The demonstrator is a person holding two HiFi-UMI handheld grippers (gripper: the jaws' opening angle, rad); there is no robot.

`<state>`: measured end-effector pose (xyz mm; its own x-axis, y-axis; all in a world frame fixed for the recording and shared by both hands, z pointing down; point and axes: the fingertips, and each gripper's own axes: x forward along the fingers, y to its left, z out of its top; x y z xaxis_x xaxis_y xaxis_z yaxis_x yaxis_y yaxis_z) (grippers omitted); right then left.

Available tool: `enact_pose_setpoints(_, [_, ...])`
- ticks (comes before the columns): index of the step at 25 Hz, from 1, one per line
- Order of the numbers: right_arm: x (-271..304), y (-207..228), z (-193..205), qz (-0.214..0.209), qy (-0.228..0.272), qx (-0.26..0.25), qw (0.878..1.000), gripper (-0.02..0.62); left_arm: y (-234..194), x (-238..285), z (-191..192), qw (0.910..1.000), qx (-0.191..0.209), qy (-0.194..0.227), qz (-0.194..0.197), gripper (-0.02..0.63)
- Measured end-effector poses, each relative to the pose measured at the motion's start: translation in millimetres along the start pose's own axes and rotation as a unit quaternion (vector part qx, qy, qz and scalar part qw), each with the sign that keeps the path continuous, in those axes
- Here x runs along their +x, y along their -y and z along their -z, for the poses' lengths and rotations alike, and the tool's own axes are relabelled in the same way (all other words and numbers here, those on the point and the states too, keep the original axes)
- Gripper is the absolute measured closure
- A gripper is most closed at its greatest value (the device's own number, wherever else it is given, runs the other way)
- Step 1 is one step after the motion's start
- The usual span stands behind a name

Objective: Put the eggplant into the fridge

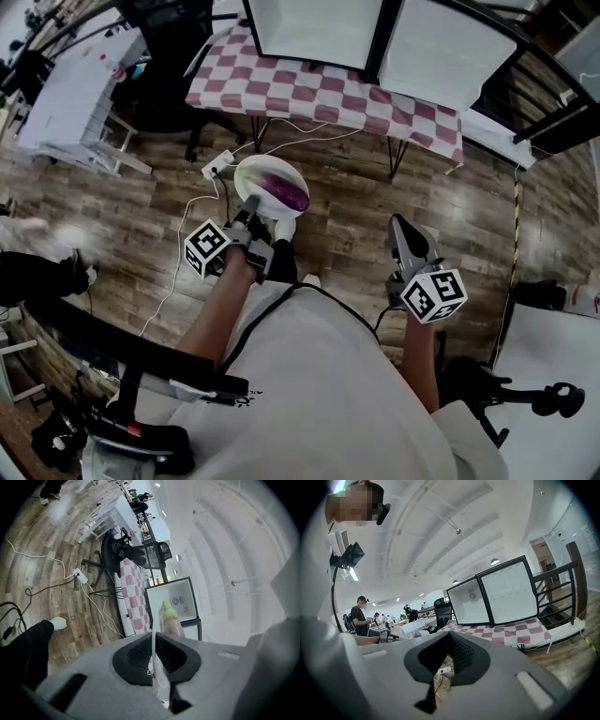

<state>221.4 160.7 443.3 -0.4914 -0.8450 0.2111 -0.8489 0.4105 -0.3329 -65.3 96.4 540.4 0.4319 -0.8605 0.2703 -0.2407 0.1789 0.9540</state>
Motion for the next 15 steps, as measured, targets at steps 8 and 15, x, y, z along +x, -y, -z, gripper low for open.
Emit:
enact_pose_setpoints(8, [32,9,-7,0.012,-0.003,-0.001,1.000,0.589,1,37,-17,0.9999,-0.005,-0.016,0.002,0.588])
enact_pose_setpoints(15, [85,16,-27,0.014,-0.002,-0.002,1.000,0.589,10,81,-52,0.9997,-0.003,-0.025,0.001,0.588])
